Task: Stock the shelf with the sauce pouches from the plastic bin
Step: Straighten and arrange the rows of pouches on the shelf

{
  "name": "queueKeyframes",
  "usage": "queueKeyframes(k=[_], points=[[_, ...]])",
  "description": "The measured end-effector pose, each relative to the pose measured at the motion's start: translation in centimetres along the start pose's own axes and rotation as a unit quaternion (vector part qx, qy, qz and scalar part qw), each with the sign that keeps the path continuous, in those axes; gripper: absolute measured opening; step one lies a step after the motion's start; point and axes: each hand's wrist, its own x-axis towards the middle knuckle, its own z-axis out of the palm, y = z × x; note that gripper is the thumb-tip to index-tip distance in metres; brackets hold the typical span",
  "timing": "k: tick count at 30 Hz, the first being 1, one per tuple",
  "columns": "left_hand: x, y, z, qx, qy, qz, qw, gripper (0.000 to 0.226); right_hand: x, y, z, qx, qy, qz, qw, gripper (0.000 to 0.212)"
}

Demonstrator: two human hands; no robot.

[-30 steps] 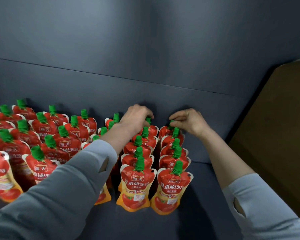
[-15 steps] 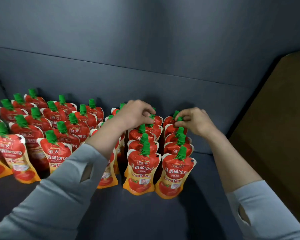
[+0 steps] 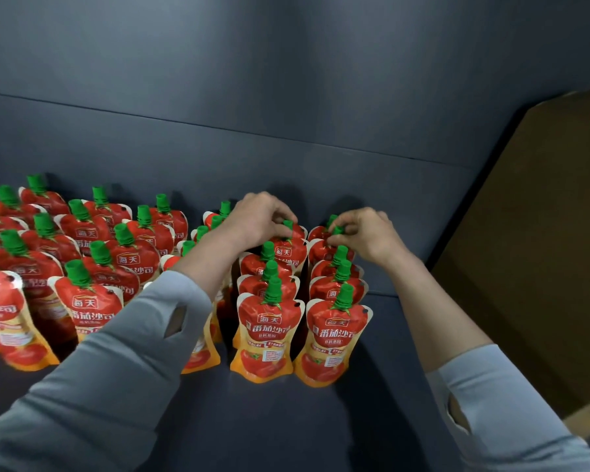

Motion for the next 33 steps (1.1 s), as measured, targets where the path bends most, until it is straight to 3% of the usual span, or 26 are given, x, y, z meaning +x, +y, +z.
queueKeyframes(k=[3, 5, 8, 12, 20, 33], points=[[-0.6, 0.1, -0.7, -0.024, 0.012, -0.004, 1.0, 0.039, -1.0, -0.2, -0.6, 0.042, 0.043, -0.011, 0.998, 0.024], [-1.7, 0.1, -1.4, -0.018, 0.045, 0.006, 0.999, 0.031, -2.1, -0.3, -1.5, 0.06, 0.077, -0.032, 0.995, 0.02], [-4.3, 0.3, -2.0, 0.003, 0.042, 0.028, 0.999, 0.02, -4.4, -0.4, -2.5, 0.081, 0.034, -0.05, 0.995, 0.01], [-6.1, 0.4, -1.4, 0.033, -0.009, 0.046, 0.998, 0.024, -5.3, -0.3, -1.8, 0.109, -0.031, -0.045, 0.993, 0.009], [-5.1, 0.5, -0.3, -0.003, 0.039, 0.046, 0.998, 0.017, -4.2, -0.5, -1.2, 0.108, 0.004, -0.028, 0.994, 0.012], [-3.9, 0.8, 0.0, 0.017, 0.005, 0.051, 0.999, 0.022, -4.3, -0.1, -1.0, 0.115, 0.01, -0.036, 0.993, 0.014]])
